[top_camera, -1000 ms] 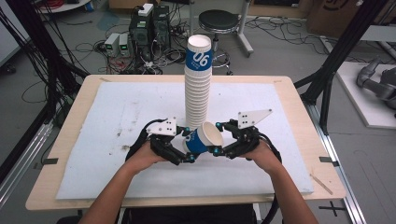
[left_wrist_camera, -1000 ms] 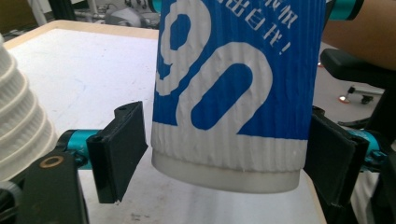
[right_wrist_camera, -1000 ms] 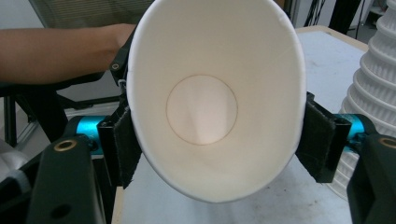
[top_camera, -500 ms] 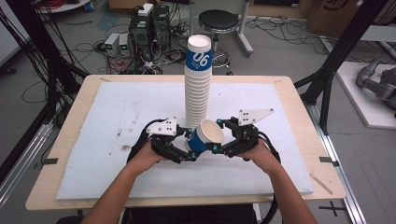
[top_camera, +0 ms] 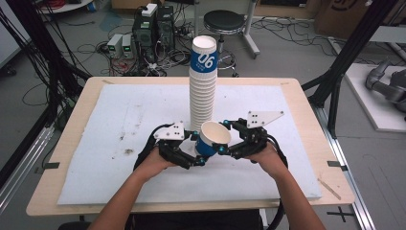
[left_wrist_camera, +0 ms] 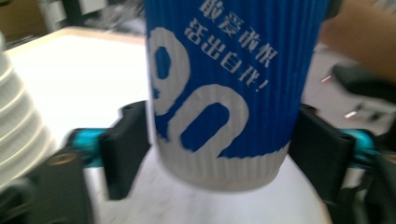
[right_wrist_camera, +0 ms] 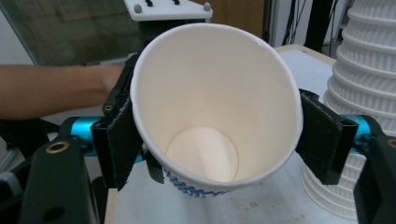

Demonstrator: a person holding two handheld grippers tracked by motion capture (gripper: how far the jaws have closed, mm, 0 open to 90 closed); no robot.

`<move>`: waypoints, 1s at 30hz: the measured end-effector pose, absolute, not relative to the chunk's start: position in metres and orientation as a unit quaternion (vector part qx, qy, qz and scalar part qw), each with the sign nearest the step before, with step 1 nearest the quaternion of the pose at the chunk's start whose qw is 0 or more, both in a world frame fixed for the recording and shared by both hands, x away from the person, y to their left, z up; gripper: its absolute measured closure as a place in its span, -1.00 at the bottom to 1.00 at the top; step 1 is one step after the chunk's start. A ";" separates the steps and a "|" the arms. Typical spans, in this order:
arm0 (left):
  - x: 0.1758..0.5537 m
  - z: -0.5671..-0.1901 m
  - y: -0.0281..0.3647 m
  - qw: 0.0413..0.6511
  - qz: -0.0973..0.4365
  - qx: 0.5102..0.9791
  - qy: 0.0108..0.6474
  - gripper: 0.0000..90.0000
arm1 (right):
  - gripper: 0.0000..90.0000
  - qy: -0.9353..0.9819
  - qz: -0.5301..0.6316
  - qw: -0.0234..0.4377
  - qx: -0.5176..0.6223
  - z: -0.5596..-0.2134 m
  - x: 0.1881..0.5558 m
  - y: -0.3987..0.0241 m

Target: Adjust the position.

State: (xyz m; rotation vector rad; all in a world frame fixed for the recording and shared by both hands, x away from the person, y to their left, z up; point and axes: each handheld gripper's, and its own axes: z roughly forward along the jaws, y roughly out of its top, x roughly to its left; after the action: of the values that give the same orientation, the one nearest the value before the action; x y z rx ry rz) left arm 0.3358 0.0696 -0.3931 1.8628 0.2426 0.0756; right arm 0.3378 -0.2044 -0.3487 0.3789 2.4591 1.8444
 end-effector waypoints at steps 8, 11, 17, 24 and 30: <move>0.335 -0.394 0.067 0.578 0.032 0.810 0.095 -0.35 | -0.47 0.801 0.585 0.030 0.121 -0.348 0.337 -0.201; 0.335 -0.395 0.066 0.581 0.028 0.808 0.091 -0.34 | -0.47 0.800 0.587 0.031 0.121 -0.348 0.336 -0.200; 0.338 -0.393 0.069 0.613 0.017 0.783 0.106 -0.32 | -0.61 0.767 0.622 0.043 0.151 -0.347 0.335 -0.199; 0.338 -0.392 0.073 0.639 0.018 0.761 0.114 -0.32 | -0.61 0.746 0.644 0.041 0.163 -0.344 0.336 -0.204; 0.337 -0.392 0.074 0.652 0.021 0.749 0.116 -0.32 | -0.60 0.750 0.641 0.024 0.164 -0.349 0.336 -0.199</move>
State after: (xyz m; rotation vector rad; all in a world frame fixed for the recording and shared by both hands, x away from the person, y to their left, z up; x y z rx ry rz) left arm 0.3374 0.0742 -0.3920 1.7000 0.2623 0.0469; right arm 0.3359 -0.1991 -0.3486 0.5064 2.3201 1.9823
